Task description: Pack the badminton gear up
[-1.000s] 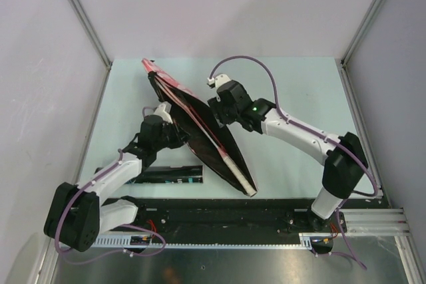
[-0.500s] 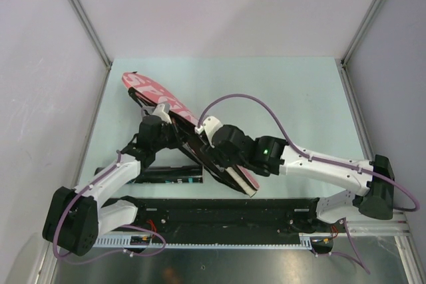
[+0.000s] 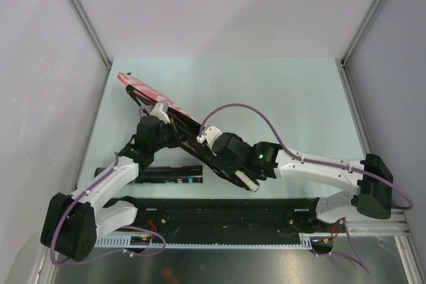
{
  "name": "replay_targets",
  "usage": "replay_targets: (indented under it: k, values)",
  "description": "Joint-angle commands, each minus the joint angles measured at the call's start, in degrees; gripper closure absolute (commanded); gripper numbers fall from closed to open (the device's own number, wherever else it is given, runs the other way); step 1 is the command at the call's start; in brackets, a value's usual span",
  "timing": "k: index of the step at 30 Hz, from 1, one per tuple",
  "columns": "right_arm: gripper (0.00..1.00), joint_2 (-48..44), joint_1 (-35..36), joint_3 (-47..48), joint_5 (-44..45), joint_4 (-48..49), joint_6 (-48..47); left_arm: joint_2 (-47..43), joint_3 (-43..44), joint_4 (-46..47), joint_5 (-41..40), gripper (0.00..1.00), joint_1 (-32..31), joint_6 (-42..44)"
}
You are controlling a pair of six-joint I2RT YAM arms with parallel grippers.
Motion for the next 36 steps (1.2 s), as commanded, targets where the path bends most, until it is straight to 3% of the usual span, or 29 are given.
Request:
replay_targets:
  k: [1,13,20,23,26,31,36]
  values:
    - [0.61,3.3,-0.5,-1.2,2.9,2.4,-1.9,-2.1,2.4,3.9,-0.9,1.0,0.5,1.4]
    - [0.64,11.5,0.8,-2.8,11.8,3.0,-3.9,-2.8,2.2,3.1,-1.4,1.0,0.5,3.0]
    - [0.83,11.5,-0.7,-2.8,11.0,8.0,-5.4,-2.1,2.9,2.1,0.8,1.0,0.5,4.0]
    - [1.0,12.9,-3.7,-2.7,8.3,10.3,-5.2,-1.8,3.0,1.5,2.8,1.0,0.5,4.6]
    - [1.0,12.8,-6.5,-2.0,0.9,10.8,-1.9,-1.4,3.5,0.3,4.1,1.0,0.6,5.5]
    - [1.0,4.8,-9.9,-1.7,-10.8,13.1,4.8,0.1,4.3,-0.8,6.6,1.0,0.5,6.7]
    - [1.0,9.4,-10.6,0.3,-11.6,19.2,4.0,2.5,6.2,-0.8,10.2,1.0,-1.2,7.4]
